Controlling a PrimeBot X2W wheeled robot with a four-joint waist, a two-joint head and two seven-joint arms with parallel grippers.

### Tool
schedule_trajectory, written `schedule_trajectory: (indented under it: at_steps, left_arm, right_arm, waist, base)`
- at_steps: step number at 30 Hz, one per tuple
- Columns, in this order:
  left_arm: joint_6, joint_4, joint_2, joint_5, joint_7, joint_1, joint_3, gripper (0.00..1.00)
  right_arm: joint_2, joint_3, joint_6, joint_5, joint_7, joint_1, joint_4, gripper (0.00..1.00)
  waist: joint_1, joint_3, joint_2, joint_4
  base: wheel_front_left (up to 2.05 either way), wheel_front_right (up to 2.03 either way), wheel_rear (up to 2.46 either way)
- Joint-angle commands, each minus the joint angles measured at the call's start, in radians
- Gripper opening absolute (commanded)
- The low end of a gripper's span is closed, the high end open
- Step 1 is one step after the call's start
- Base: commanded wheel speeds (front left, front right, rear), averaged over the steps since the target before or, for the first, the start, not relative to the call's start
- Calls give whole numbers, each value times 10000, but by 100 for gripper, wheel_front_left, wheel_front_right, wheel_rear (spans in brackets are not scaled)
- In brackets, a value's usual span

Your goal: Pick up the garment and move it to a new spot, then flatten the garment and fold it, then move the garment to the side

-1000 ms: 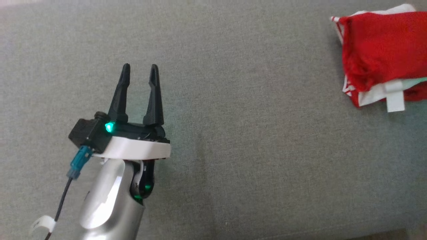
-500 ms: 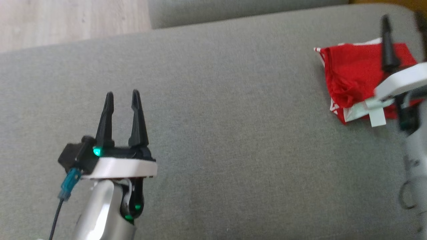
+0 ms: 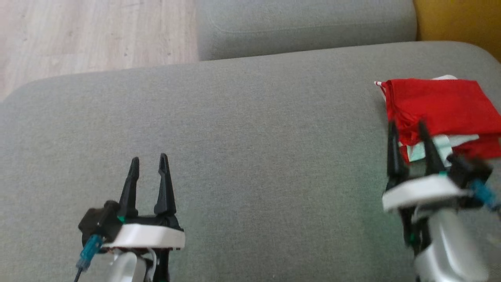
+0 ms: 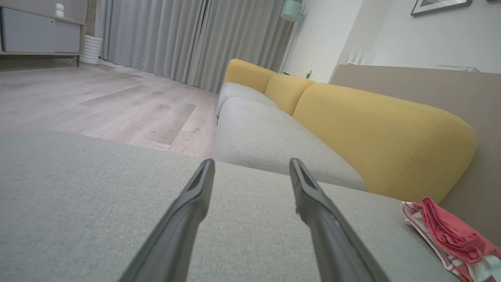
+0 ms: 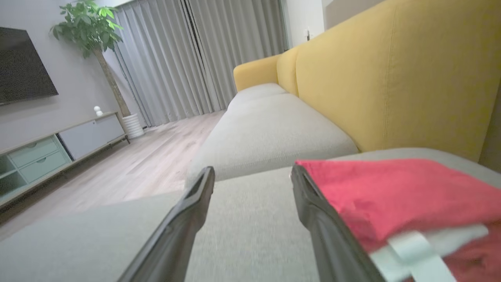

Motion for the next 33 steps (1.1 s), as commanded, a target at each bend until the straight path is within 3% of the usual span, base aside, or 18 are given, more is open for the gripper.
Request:
schedule_trajectory:
  at_steps: [1,8,33]
  left_arm:
    - [-48,-356,66,-31,-51,-214,311,100]
    - [-128,-505,66,-175,-51,259,509,100]
    - [-444,-797,66,-431,-51,450,675,100]
  right_arm:
    - [94,362,-7,30,-164,-12,-403,100]
    - [104,495,-7,313,-331,875,-587,100]
    - [106,736,-7,211,-351,1154,-811,100]
  waist:
    - [1,-55,0,61]
    - [1,-133,0,82]
    - [1,-235,0,95]
  base:
    - [0,0,0]
    - [0,0,0]
    - [0,0,0]
